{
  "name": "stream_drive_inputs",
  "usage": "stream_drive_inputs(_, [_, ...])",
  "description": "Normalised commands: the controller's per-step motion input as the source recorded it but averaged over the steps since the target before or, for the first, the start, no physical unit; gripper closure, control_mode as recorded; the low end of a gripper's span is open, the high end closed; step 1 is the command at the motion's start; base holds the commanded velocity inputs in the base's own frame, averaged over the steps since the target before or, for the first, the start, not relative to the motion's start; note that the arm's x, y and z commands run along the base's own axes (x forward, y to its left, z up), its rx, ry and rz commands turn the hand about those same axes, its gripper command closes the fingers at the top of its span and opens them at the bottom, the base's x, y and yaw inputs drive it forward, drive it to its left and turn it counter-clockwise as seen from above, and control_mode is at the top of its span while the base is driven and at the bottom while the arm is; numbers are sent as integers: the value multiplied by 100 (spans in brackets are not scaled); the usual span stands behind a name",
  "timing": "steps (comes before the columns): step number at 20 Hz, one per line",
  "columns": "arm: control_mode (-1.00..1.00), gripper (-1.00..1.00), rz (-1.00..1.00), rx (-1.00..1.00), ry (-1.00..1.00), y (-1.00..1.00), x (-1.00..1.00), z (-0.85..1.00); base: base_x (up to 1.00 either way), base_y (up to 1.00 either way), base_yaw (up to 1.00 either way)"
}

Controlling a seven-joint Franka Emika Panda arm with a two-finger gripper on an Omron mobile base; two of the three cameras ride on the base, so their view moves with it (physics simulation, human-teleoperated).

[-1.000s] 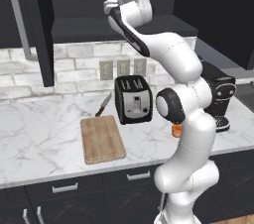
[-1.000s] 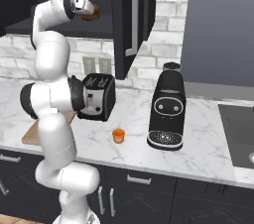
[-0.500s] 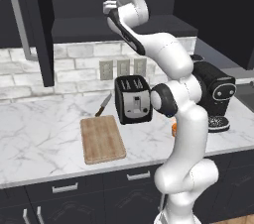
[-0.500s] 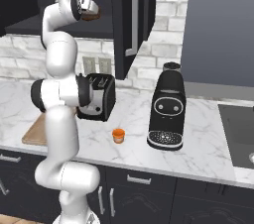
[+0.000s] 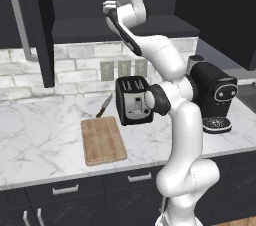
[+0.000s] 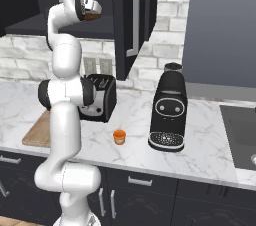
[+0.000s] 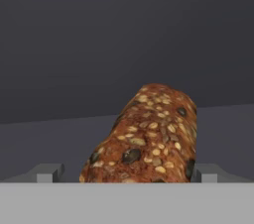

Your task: Pick the bread, place it on the cutting board, pick the jam, place it on the counter, and close the cabinet.

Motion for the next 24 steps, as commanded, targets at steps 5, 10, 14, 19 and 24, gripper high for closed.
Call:
stream_drive_inputs(5, [-100,-100,0,0,0,0,27,-6,0,0,0])
stream_drive_inputs(10, [-100,-100,0,0,0,0,22,-9,0,0,0])
stream_drive_inputs(14, [-100,100,0,0,0,0,20,-15,0,0,0])
stream_drive_inputs(19, [-100,100,0,-2,0,0,10,-21,0,0,0])
stream_drive_inputs(24, [-100,100,0,-5,-3,0,-17,-24,0,0,0])
